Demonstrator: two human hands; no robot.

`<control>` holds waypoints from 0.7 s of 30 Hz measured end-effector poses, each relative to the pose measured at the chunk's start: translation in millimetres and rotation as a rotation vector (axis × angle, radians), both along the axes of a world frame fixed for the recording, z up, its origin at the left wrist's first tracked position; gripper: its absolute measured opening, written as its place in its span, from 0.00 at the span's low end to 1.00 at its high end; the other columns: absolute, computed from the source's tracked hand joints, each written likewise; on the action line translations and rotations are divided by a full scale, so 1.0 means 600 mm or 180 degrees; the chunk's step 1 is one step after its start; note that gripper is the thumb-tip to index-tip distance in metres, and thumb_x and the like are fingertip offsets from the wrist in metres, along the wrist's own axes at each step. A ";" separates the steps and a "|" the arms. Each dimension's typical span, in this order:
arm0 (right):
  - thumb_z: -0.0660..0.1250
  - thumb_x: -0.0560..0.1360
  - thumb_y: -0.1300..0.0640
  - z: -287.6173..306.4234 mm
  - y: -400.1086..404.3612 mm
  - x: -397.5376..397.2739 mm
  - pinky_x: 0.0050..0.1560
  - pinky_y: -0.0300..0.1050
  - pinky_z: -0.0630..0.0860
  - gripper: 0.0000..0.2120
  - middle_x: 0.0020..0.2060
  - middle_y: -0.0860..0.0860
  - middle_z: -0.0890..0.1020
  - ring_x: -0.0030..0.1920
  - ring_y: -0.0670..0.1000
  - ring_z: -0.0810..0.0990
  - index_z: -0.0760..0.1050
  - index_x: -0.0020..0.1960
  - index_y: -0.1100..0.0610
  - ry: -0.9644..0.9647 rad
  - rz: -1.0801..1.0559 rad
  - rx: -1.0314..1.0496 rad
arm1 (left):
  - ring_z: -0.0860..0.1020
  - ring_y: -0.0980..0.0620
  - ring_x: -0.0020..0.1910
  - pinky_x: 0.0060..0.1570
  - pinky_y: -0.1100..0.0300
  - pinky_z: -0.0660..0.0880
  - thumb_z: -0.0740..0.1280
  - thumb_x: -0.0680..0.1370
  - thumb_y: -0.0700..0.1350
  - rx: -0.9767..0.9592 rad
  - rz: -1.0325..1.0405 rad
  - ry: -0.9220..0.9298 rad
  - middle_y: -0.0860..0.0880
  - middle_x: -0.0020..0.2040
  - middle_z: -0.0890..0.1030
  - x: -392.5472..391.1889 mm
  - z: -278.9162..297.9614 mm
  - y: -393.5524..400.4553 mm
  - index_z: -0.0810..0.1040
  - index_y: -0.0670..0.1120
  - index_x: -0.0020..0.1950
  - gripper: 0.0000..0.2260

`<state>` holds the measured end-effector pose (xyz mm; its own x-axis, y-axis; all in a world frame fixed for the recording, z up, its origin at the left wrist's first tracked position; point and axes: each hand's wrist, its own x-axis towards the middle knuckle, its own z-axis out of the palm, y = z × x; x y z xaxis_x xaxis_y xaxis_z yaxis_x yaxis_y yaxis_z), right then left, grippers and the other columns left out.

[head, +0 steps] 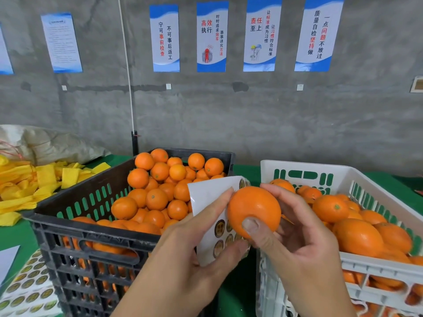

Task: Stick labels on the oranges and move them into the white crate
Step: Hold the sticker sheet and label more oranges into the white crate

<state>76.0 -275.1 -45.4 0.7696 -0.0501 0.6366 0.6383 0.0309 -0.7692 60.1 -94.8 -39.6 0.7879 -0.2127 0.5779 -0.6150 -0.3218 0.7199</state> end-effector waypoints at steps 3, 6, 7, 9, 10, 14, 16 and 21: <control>0.79 0.61 0.31 0.001 0.007 -0.001 0.40 0.46 0.85 0.30 0.57 0.42 0.84 0.51 0.50 0.87 0.79 0.60 0.38 0.0020 0.0035 0.0140 | 0.77 0.68 0.65 0.62 0.66 0.77 0.75 0.73 0.56 0.0108 0.0190 -0.0208 0.71 0.66 0.77 0.002 0.000 0.002 0.68 0.72 0.74 0.32; 0.79 0.61 0.31 0.003 0.007 -0.003 0.41 0.44 0.84 0.29 0.55 0.43 0.85 0.50 0.50 0.87 0.80 0.59 0.38 0.0022 0.0027 0.0125 | 0.76 0.67 0.66 0.63 0.61 0.78 0.73 0.75 0.64 0.0369 0.0350 -0.0388 0.72 0.66 0.76 0.000 0.003 -0.005 0.63 0.76 0.75 0.31; 0.79 0.61 0.30 0.002 0.005 -0.003 0.41 0.45 0.85 0.29 0.55 0.43 0.85 0.50 0.50 0.87 0.80 0.59 0.38 0.0047 0.0012 0.0090 | 0.76 0.66 0.67 0.64 0.58 0.78 0.73 0.74 0.64 0.0505 0.0426 -0.0427 0.72 0.67 0.75 -0.001 0.003 -0.009 0.61 0.77 0.75 0.33; 0.78 0.62 0.31 0.000 0.003 -0.003 0.41 0.48 0.86 0.28 0.52 0.42 0.86 0.48 0.50 0.87 0.79 0.59 0.36 0.0093 -0.0032 0.0000 | 0.75 0.63 0.68 0.65 0.56 0.77 0.74 0.77 0.57 0.0681 0.0568 -0.0495 0.74 0.67 0.74 -0.001 -0.001 -0.015 0.57 0.80 0.74 0.36; 0.78 0.63 0.33 -0.002 0.003 -0.002 0.40 0.50 0.86 0.26 0.51 0.42 0.86 0.47 0.51 0.87 0.79 0.59 0.35 0.0116 -0.0055 -0.0052 | 0.75 0.63 0.68 0.64 0.57 0.77 0.74 0.78 0.53 0.0724 0.0637 -0.0509 0.73 0.67 0.74 0.000 -0.003 -0.016 0.55 0.81 0.73 0.38; 0.77 0.63 0.32 -0.007 -0.013 0.007 0.41 0.50 0.86 0.27 0.47 0.46 0.85 0.44 0.53 0.86 0.78 0.61 0.35 0.0231 -0.0450 -0.0139 | 0.78 0.67 0.59 0.55 0.62 0.79 0.71 0.79 0.48 0.0737 0.0948 -0.0319 0.73 0.57 0.78 0.006 -0.014 -0.015 0.52 0.84 0.71 0.39; 0.77 0.66 0.32 -0.009 -0.033 0.016 0.42 0.39 0.83 0.28 0.50 0.43 0.83 0.45 0.48 0.83 0.76 0.64 0.36 0.0188 -0.1122 -0.0352 | 0.76 0.69 0.55 0.54 0.67 0.78 0.71 0.78 0.47 0.0649 0.1032 -0.0271 0.81 0.50 0.74 0.006 -0.017 -0.015 0.56 0.80 0.72 0.37; 0.71 0.77 0.46 -0.020 -0.085 0.052 0.60 0.52 0.78 0.27 0.71 0.47 0.69 0.64 0.53 0.76 0.70 0.74 0.47 0.0351 -0.3020 -0.1315 | 0.75 0.74 0.45 0.46 0.63 0.78 0.71 0.77 0.50 0.0579 0.1121 -0.0160 0.83 0.43 0.72 0.008 -0.014 -0.016 0.61 0.74 0.73 0.33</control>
<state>106.9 -325.9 -57.1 0.5829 -0.4592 0.6703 0.1881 -0.7263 -0.6611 65.1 -104.4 -48.0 0.8025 -0.0370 0.5955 -0.4772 -0.6388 0.6035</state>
